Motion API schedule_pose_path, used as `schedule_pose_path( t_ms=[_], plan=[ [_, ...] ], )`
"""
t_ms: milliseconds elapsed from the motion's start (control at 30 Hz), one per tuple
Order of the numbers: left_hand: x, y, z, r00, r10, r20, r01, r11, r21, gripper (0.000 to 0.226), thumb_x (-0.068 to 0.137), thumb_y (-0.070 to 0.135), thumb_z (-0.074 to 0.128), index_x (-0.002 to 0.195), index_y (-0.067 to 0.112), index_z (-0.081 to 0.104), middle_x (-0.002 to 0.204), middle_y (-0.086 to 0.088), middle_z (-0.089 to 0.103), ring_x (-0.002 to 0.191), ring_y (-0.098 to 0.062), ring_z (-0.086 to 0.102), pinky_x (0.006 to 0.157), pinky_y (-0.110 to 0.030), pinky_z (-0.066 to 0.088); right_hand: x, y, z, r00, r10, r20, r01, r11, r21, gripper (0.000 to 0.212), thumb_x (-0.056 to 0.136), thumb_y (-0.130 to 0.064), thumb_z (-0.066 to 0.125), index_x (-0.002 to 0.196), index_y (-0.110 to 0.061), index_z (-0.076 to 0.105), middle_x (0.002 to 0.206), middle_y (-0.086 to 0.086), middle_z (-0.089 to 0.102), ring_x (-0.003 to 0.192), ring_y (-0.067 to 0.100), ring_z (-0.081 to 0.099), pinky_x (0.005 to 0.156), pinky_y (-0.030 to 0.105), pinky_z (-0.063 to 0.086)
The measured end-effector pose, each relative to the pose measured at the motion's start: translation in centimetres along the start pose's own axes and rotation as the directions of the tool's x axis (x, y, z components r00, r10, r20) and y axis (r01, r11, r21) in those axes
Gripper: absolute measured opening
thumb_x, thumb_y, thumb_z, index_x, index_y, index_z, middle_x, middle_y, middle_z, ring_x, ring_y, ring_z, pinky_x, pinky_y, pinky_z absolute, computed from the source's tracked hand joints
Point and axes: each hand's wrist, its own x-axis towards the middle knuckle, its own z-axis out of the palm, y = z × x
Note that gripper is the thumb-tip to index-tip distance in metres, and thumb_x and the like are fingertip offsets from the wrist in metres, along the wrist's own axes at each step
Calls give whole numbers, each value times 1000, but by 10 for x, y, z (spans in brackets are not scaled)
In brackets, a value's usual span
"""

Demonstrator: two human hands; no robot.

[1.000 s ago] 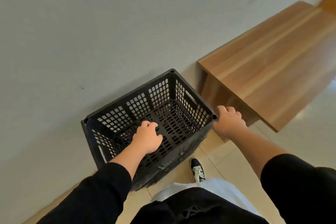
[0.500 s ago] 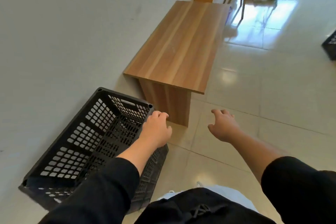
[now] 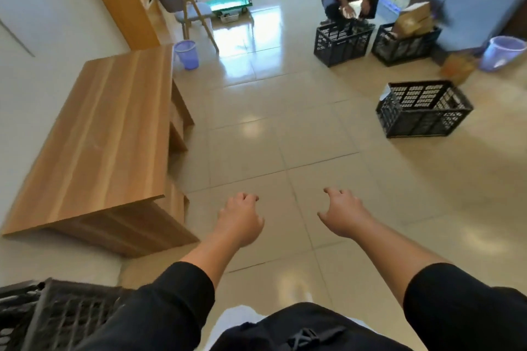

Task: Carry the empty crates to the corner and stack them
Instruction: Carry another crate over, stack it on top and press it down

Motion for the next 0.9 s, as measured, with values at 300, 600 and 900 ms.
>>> schedule_pose_path(
  t_ms=[300, 600, 900],
  plan=[
    [107, 172, -10, 961, 257, 108, -268, 957, 110, 59, 103, 35, 51, 159, 25, 37, 161, -3, 40, 139, -32, 46, 113, -49, 40, 44, 144, -70, 943, 331, -38, -309, 911, 273, 69, 97, -37, 56, 160, -24, 30, 157, 16, 37, 141, 42, 42, 112, 46, 40],
    [255, 292, -29, 866, 446, 225, -480, 869, 124, 59, 102, 31, 50, 159, 21, 37, 161, -5, 37, 145, -29, 40, 114, -46, 41, 144, 209, -146, 857, 513, -33, -469, 806, 362, 66, 96, -32, 53, 158, -24, 31, 156, 15, 37, 137, 41, 44, 107, 45, 44],
    [374, 414, -60, 753, 569, 330, -648, 727, 226, 59, 104, 32, 48, 160, 21, 35, 161, -4, 37, 146, -28, 38, 117, -44, 36, 213, 255, -207, 785, 619, 24, -574, 712, 405, 67, 95, -34, 49, 158, -25, 30, 156, 11, 38, 137, 38, 43, 105, 44, 44]
  ],
)
